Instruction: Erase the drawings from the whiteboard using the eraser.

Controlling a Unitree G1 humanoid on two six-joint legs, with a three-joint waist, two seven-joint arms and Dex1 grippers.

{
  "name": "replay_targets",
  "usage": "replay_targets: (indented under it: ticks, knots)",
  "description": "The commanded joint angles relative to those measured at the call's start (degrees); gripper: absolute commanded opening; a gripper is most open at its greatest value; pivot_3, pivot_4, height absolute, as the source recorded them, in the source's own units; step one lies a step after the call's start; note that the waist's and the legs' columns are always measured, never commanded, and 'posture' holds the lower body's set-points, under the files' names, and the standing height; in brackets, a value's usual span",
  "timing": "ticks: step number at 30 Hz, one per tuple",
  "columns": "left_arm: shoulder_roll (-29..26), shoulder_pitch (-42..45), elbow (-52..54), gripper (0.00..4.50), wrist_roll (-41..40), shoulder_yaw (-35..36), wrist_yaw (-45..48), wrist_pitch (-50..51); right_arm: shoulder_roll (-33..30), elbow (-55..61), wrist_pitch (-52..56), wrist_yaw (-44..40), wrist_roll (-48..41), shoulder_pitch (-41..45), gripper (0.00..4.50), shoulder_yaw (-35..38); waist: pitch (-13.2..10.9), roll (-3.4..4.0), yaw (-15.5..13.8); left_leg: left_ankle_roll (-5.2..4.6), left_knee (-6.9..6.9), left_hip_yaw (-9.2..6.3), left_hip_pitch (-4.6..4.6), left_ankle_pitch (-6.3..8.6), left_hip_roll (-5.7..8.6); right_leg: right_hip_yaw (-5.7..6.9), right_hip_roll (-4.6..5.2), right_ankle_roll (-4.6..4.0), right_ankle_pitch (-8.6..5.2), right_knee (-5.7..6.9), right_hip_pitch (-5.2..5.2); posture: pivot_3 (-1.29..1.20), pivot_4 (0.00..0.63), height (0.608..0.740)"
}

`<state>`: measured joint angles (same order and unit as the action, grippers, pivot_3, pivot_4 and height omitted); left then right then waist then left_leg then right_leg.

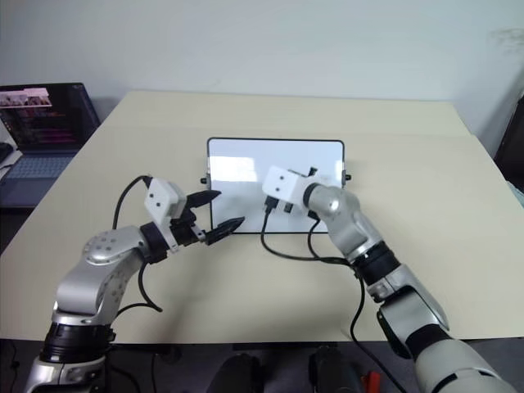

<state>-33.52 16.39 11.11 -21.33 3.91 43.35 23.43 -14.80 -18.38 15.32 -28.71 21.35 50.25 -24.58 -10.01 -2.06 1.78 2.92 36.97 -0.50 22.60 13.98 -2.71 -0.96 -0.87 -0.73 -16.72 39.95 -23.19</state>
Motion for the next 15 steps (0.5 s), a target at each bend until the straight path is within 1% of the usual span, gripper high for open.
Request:
replay_targets:
  ticks: [1, 5, 8, 10, 12, 15]
  knots:
    - [0.12, 0.80, 1.15, 4.50, -0.09, 0.10, 0.11, -0.95, -0.99, -0.99, 1.13, -1.39, 0.73, -0.46, 1.30, 0.24, 0.00, 0.00, 0.00, 0.00, 0.00, -0.01, 0.02, 0.00, -0.01, 0.00, 0.00, -0.01, 0.01, -0.01, 0.00, 0.00, 0.150, 0.740]
    - [0.20, 0.54, 1.46, 4.50, -0.19, 0.16, -0.03, -0.91, -2.55, 1.73, 4.27, -8.24, 0.29, -3.28, 1.30, -2.03, 0.01, -0.01, -0.04, 0.00, -0.02, -0.02, 0.02, 0.01, -0.01, 0.01, 0.02, -0.01, 0.00, -0.02, 0.00, 0.00, 0.150, 0.740]
    - [0.19, 0.64, 1.35, 4.50, -0.17, 0.10, 0.03, -0.97, -3.36, 3.42, 5.53, -11.39, 0.44, -4.46, 1.30, -2.88, 0.01, -0.01, 0.00, -0.01, -0.01, -0.01, -0.01, 0.01, -0.01, 0.00, 0.02, 0.03, -0.02, -0.01, 0.01, 0.00, 0.150, 0.740]
    - [0.24, 0.74, 1.24, 4.50, -0.18, 0.08, 0.07, -1.04, -3.28, 3.98, 5.45, -11.39, 0.60, -4.53, 1.30, -2.59, 0.01, -0.01, 0.01, -0.01, -0.01, -0.01, -0.03, 0.01, 0.00, 0.01, 0.01, 0.08, -0.05, 0.00, 0.01, 0.00, 0.150, 0.740]
    - [0.31, 0.81, 1.15, 4.50, -0.15, 0.01, 0.09, -1.13, -2.74, 3.87, 4.57, -9.68, 0.82, -3.94, 1.30, -1.64, 0.01, -0.01, 0.01, -0.01, 0.00, -0.01, -0.05, 0.00, 0.00, 0.01, 0.01, 0.10, -0.06, 0.02, 0.01, 0.00, 0.150, 0.740]
    - [0.50, 0.89, 1.14, 4.50, -0.13, -0.19, 0.13, -1.31, -1.13, 4.31, 3.99, -6.61, -1.11, -3.09, 1.30, 1.66, 0.01, -0.01, 0.01, -0.01, 0.00, 0.00, -0.05, 0.00, 0.00, 0.00, 0.00, 0.11, -0.06, 0.02, 0.01, 0.00, 0.150, 0.740]
